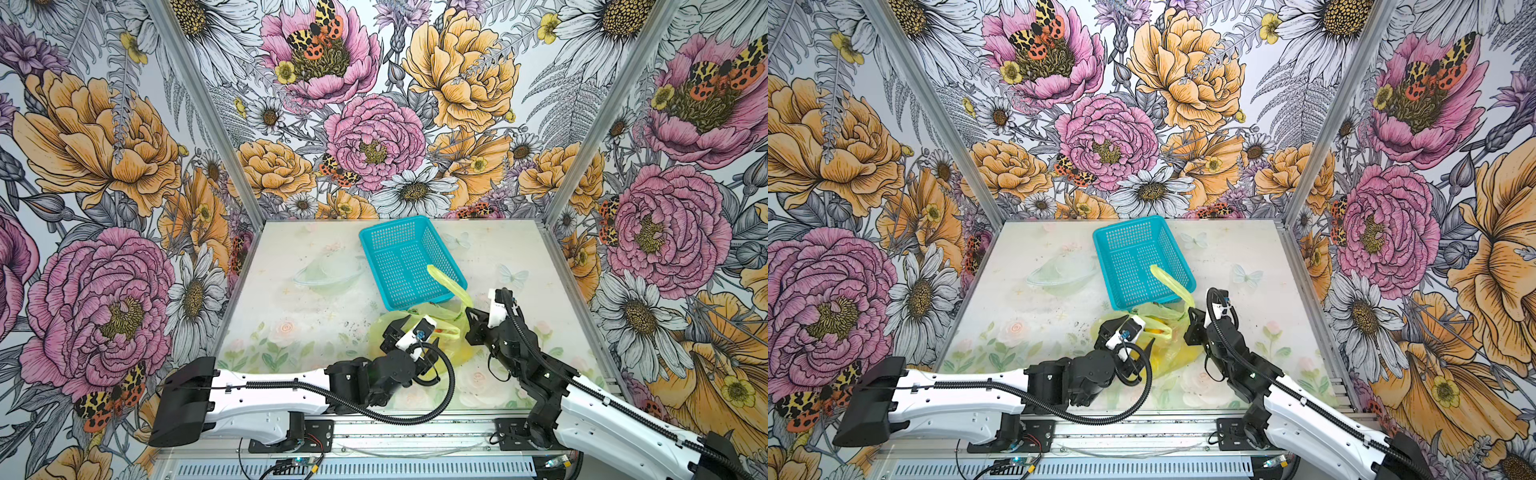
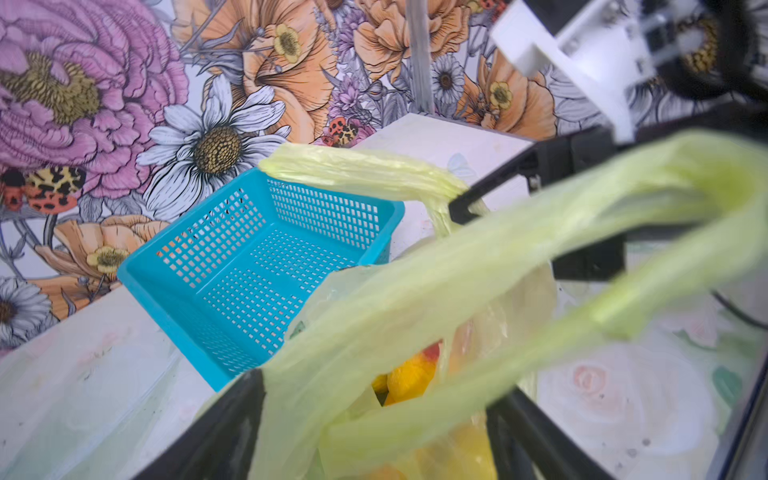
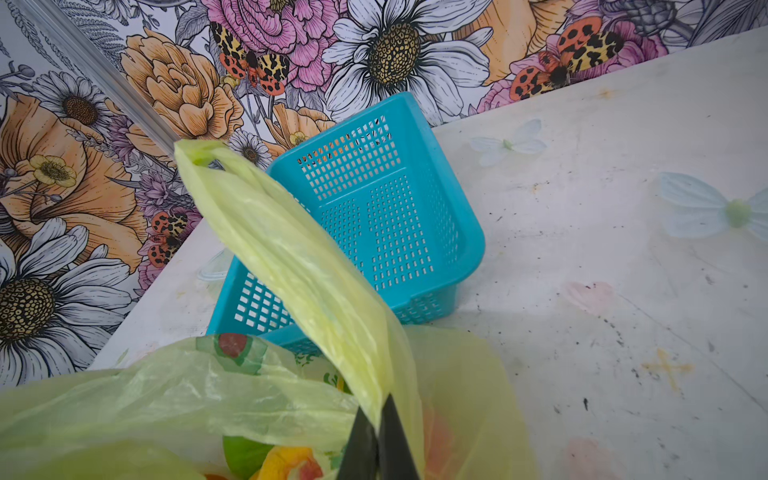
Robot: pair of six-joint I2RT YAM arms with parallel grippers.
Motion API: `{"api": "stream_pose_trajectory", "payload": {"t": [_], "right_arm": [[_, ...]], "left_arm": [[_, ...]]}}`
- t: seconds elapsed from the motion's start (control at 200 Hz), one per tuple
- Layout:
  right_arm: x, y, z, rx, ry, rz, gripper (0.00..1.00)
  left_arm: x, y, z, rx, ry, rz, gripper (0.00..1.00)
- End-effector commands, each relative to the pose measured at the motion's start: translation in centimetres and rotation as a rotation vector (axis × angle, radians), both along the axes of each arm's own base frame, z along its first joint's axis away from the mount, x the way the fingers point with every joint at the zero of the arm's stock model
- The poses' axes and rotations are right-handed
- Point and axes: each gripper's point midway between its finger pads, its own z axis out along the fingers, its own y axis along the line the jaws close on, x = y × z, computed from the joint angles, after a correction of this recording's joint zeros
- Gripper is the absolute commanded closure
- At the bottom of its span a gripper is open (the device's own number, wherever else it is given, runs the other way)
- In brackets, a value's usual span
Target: Untie the knot of the plastic bag and take out the fruit
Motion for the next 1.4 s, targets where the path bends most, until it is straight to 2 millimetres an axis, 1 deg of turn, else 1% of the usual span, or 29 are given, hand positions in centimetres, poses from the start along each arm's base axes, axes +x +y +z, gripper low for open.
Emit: {"api": "stream_pose_trajectory", "payload": {"t": [0.0, 0.11, 0.19, 0.23, 0.31, 0.365, 0.38, 0.445, 0.505, 0.565, 0.625, 0.696, 0.736, 0.746, 0.761, 0.821, 0.891, 0.981, 1.066, 1.101, 1.111, 1.116, 1.131, 1.146, 1.151, 1.256, 1.301, 1.351, 1.396], "right_arm": [[-0.3, 0.8, 1.0, 0.028, -0.041, 0.057, 1.00], [-0.8, 1.7, 1.7, 0.046, -0.071, 0.112, 1.00], [-1.2, 2.3, 2.3, 0.055, -0.099, 0.151, 1.00], [-1.4, 2.6, 2.7, 0.060, -0.115, 0.172, 1.00], [-2.0, 3.2, 3.3, 0.060, -0.146, 0.209, 1.00], [-2.1, 3.4, 3.8, 0.058, -0.170, 0.220, 1.00], [-2.7, 4.0, 4.1, 0.063, -0.179, 0.251, 1.00], [-3.4, 5.0, 4.9, 0.070, -0.209, 0.296, 1.00], [-3.9, 5.9, 6.3, 0.102, -0.244, 0.323, 1.00], [-4.5, 7.2, 8.0, 0.124, -0.289, 0.364, 1.00], [-4.4, 8.2, 9.5, 0.124, -0.318, 0.363, 1.00], [-3.5, 9.1, 10.9, 0.124, -0.325, 0.335, 1.00], [-3.0, 9.9, 11.7, 0.127, -0.324, 0.338, 1.00], [-2.9, 10.2, 11.6, 0.125, -0.320, 0.343, 1.00], [-2.8, 10.7, 12.3, 0.135, -0.329, 0.351, 1.00], [-2.6, 12.7, 13.6, 0.160, -0.339, 0.407, 1.00], [-1.6, 14.7, 14.3, 0.172, -0.334, 0.420, 1.00], [0.5, 16.5, 15.2, 0.171, -0.342, 0.385, 1.00], [2.5, 18.6, 15.4, 0.183, -0.335, 0.396, 1.00], [3.1, 19.6, 15.7, 0.205, -0.337, 0.417, 1.00], [3.3, 19.9, 15.5, 0.207, -0.333, 0.423, 1.00], [3.4, 20.0, 15.6, 0.210, -0.334, 0.426, 1.00], [3.7, 20.5, 15.7, 0.219, -0.334, 0.434, 1.00], [4.0, 20.9, 15.8, 0.226, -0.336, 0.438, 1.00], [4.1, 21.0, 15.8, 0.229, -0.337, 0.441, 1.00], [5.7, 23.8, 16.5, 0.250, -0.352, 0.479, 1.00], [6.5, 25.0, 16.1, 0.247, -0.343, 0.492, 1.00], [7.3, 26.2, 16.4, 0.256, -0.341, 0.511, 1.00], [8.1, 27.3, 16.1, 0.262, -0.329, 0.527, 1.00]], "left_arm": [[3.0, 2.1, 2.3, -0.044, -0.001, 0.167, 0.49], [4.3, 2.9, 3.4, -0.101, 0.032, 0.190, 0.65], [5.1, 3.8, 3.9, -0.131, 0.052, 0.204, 0.84], [5.5, 4.4, 4.0, -0.145, 0.059, 0.220, 0.90], [6.1, 5.5, 4.2, -0.171, 0.075, 0.246, 0.93], [6.7, 6.8, 4.4, -0.194, 0.088, 0.283, 0.94], [6.9, 7.1, 4.5, -0.201, 0.093, 0.290, 0.94], [7.5, 8.5, 4.7, -0.222, 0.112, 0.313, 0.94], [7.9, 9.8, 5.3, -0.249, 0.126, 0.330, 0.94], [8.4, 11.2, 6.0, -0.268, 0.134, 0.355, 0.94], [8.9, 12.8, 7.0, -0.290, 0.128, 0.394, 0.94], [9.4, 14.9, 8.0, -0.312, 0.115, 0.451, 0.94], [9.7, 16.2, 8.4, -0.322, 0.112, 0.484, 0.94], [9.8, 16.5, 8.5, -0.323, 0.113, 0.493, 0.94], [9.9, 17.0, 8.6, -0.325, 0.113, 0.505, 0.94], [10.4, 19.0, 9.3, -0.341, 0.110, 0.556, 0.94], [11.1, 21.1, 10.1, -0.363, 0.113, 0.597, 0.94], [11.9, 23.3, 11.2, -0.398, 0.119, 0.635, 0.94], [12.9, 25.2, 12.1, -0.426, 0.126, 0.671, 0.94], [13.4, 25.8, 12.2, -0.428, 0.137, 0.686, 0.95], [13.4, 26.1, 12.4, -0.433, 0.134, 0.690, 0.95], [13.6, 26.1, 12.2, -0.430, 0.140, 0.693, 0.95], [13.7, 26.5, 12.7, -0.440, 0.135, 0.700, 0.95], [14.0, 26.7, 12.4, -0.435, 0.144, 0.709, 0.94], [14.0, 26.8, 12.8, -0.441, 0.140, 0.709, 0.94], [15.5, 28.6, 12.9, -0.455, 0.169, 0.756, 0.96], [15.9, 29.2, 13.2, -0.466, 0.169, 0.768, 0.97], [16.4, 30.0, 13.5, -0.471, 0.169, 0.794, 0.96], [16.8, 30.6, 13.6, -0.475, 0.172, 0.813, 0.97]]}}
